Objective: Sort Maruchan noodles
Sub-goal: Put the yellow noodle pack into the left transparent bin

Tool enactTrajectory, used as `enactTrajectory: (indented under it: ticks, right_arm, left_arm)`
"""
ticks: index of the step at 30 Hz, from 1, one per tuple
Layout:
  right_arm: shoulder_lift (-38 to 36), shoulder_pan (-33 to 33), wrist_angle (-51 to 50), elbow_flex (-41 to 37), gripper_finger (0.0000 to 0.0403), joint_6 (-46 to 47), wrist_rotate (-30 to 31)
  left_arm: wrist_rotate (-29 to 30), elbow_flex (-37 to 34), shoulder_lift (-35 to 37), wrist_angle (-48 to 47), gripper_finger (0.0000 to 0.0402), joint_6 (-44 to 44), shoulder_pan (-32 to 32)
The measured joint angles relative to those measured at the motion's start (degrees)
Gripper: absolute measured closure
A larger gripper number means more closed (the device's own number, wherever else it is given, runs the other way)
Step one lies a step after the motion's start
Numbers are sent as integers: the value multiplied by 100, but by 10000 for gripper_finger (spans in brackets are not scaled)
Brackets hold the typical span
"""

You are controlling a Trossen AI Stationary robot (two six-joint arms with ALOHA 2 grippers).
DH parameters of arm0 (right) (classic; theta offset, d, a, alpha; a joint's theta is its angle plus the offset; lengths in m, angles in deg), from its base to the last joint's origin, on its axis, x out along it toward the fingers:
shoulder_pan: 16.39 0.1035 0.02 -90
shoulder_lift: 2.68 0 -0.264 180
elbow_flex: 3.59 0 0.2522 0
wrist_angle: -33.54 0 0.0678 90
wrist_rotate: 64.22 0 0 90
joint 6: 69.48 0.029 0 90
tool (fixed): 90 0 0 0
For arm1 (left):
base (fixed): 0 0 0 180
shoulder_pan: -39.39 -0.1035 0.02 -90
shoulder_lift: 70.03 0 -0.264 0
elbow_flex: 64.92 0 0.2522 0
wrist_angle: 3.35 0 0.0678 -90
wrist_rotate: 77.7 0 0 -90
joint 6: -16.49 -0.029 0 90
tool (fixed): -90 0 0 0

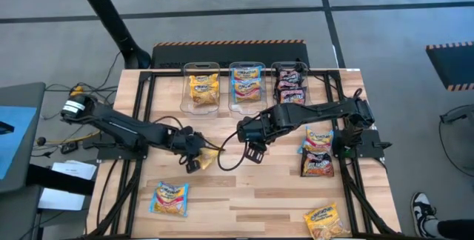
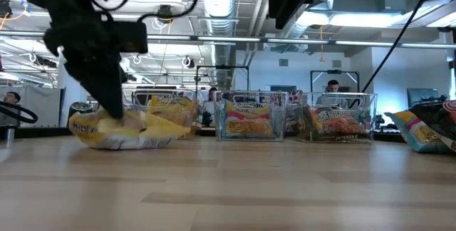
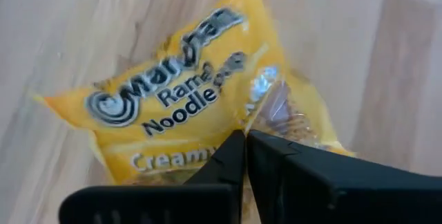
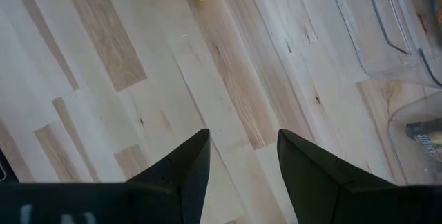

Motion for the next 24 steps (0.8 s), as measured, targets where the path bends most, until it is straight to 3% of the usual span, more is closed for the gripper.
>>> enactTrajectory:
  ticks: [17,24]
  right_arm:
    - [-1,0,4,0,210,4,99]
    - [-1,-66,4,0,210,0,99]
  left_arm:
    - [740,44,1840,83,401,-98,-9]
    - [873,52,2232,52,401,-134,-79]
